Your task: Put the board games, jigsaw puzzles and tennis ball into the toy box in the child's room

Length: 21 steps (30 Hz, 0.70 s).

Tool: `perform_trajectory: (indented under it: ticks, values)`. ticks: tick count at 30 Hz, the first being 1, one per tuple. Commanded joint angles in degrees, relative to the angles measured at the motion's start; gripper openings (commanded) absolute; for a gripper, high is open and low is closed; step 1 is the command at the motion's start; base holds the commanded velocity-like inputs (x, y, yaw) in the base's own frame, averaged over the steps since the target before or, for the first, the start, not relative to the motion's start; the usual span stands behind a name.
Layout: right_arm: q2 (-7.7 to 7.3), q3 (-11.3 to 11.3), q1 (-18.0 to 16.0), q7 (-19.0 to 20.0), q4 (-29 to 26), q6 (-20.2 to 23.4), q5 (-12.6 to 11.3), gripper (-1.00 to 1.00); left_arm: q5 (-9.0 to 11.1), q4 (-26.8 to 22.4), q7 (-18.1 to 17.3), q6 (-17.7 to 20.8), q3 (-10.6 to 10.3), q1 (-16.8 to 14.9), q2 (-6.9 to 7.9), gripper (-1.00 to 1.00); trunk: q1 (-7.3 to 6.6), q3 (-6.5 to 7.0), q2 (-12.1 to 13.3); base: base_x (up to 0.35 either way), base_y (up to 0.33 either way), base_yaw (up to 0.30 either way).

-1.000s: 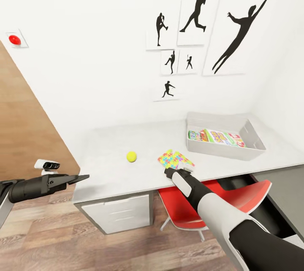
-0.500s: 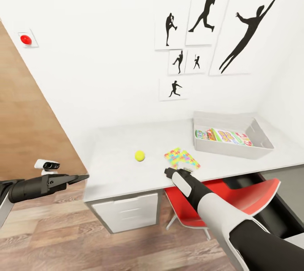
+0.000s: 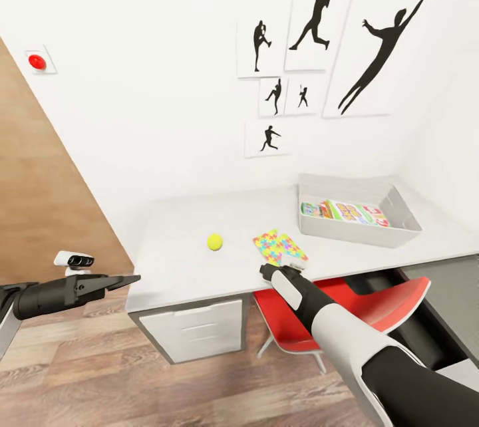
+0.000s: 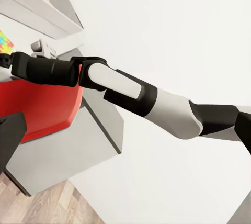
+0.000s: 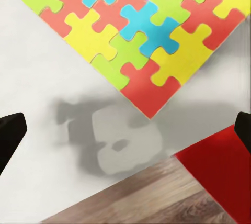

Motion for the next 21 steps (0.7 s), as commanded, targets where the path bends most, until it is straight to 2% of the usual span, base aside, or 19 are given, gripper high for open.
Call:
perform_trajectory:
  ticks: [1,21]
  values:
    - [-0.04,0.45,-0.06,-0.46,-0.11,0.26,-0.28,1.00,-0.01,-0.02,-0.20,0.61,-0.02,-0.04,0.02,1.00,0.03,-0.10,-0.11,-0.012,-0.036,0.000]
    - [-0.09,0.52,-0.15,-0.63,-2.79,1.34,-0.02,1.00,-0.01,-0.02,-0.20,0.61,-0.02,-0.04,0.02,1.00,0.03,1.56,-0.11,-0.001,-0.003,0.000]
